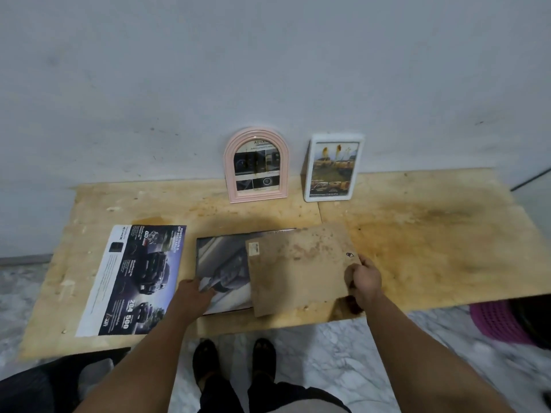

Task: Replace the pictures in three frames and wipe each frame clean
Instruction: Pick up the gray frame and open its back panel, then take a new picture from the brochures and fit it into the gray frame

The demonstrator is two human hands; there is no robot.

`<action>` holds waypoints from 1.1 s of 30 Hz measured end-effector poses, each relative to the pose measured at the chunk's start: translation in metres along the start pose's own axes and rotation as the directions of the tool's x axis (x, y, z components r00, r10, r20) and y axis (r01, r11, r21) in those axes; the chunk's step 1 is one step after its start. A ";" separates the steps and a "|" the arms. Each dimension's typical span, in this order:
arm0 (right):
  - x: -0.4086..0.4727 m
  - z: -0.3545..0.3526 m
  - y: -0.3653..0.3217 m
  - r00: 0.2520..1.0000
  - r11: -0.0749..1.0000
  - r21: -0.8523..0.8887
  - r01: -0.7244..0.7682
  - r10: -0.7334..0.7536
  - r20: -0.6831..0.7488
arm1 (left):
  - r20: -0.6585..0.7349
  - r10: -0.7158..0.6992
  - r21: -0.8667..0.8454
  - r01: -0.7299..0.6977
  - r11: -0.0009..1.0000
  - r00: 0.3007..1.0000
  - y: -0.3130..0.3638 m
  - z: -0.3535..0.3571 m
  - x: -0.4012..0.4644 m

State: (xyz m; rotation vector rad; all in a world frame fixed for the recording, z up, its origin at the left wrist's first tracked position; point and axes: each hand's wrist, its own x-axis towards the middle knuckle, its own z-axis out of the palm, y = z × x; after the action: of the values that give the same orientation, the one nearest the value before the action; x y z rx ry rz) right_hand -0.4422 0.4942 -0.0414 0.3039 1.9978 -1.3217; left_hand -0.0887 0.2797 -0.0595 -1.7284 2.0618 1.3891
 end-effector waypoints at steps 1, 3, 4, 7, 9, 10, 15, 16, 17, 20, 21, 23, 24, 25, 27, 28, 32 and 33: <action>0.007 -0.012 -0.007 0.999 1.000 0.021 -0.009 0.010 -0.035 | -0.013 -0.005 0.010 0.005 1.000 1.000 0.002 0.000 -0.001; 0.026 -0.037 -0.021 0.997 0.998 0.063 -0.012 0.017 -0.077 | -0.016 0.000 0.019 0.000 1.000 1.000 0.004 0.001 0.000; 0.037 -0.047 -0.028 0.997 0.996 0.083 -0.007 0.014 -0.082 | -0.017 0.004 0.025 -0.003 1.000 1.000 0.002 0.003 0.001; 0.057 -0.068 -0.051 0.993 0.999 0.048 0.016 -0.011 -0.119 | -0.024 -0.003 0.058 0.005 0.998 1.000 -0.004 0.006 0.011; 0.069 -0.078 -0.066 0.984 0.998 0.066 0.014 -0.002 -0.179 | -0.031 0.020 0.065 -0.018 0.998 0.999 -0.004 0.007 0.012; 0.073 -0.082 -0.072 0.980 0.997 0.083 0.009 0.008 -0.197 | -0.035 0.031 0.065 -0.028 0.997 0.999 -0.003 0.007 0.012; 0.093 -0.102 -0.095 0.938 0.990 0.142 0.023 0.028 -0.346 | -0.002 0.071 0.100 -0.070 0.993 0.997 -0.004 0.007 0.014; 0.096 -0.104 -0.099 0.928 0.987 0.161 0.029 0.033 -0.370 | 0.002 0.078 0.110 -0.077 0.991 0.997 -0.005 0.007 0.015; 0.098 -0.106 -0.103 0.918 0.984 0.171 0.040 0.031 -0.394 | 0.007 0.079 0.109 -0.080 0.991 0.997 -0.005 0.006 0.015; 0.104 -0.116 -0.109 0.888 0.983 0.173 0.054 0.032 -0.458 | 0.018 0.084 0.099 -0.086 0.991 0.996 -0.002 0.006 0.012; 0.107 -0.120 -0.109 0.880 0.985 0.166 0.051 0.034 -0.475 | 0.023 0.078 0.102 -0.080 0.992 0.997 -0.002 0.006 0.012; 0.108 -0.123 -0.112 0.870 0.989 0.141 0.044 0.031 -0.492 | 0.043 0.046 0.099 -0.050 0.994 0.998 -0.003 0.006 0.013; 0.105 -0.121 -0.114 0.862 0.993 0.111 0.041 0.021 -0.506 | 0.051 0.036 0.098 -0.041 0.994 0.998 -0.003 0.006 0.012; 0.102 -0.118 -0.116 0.848 0.998 0.046 0.034 -0.005 -0.529 | 0.054 0.024 0.099 -0.030 0.995 0.998 -0.003 0.006 0.012; 0.091 -0.103 -0.115 0.824 0.989 -0.149 -0.001 -0.084 -0.560 | 0.052 0.019 0.106 -0.024 0.994 0.998 -0.002 0.006 0.012; 0.083 -0.090 -0.111 0.826 0.971 -0.240 0.007 -0.141 -0.546 | 0.052 0.014 0.109 -0.020 0.994 0.999 -0.003 0.007 0.012; 0.050 -0.019 -0.070 0.876 0.764 -0.579 0.284 -0.452 -0.167 | 0.077 -0.019 0.112 0.011 0.994 0.997 -0.015 0.009 0.017; 0.040 -0.002 -0.059 0.876 0.696 -0.625 0.353 -0.481 -0.040 | 0.087 -0.026 0.128 0.015 0.992 0.996 -0.020 0.009 0.020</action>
State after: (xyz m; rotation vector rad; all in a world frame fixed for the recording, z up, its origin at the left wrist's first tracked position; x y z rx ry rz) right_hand -0.5042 0.4616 -0.0263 -0.3687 2.6511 -0.8321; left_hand -0.0834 0.2733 -0.0875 -1.6040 2.0324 1.2743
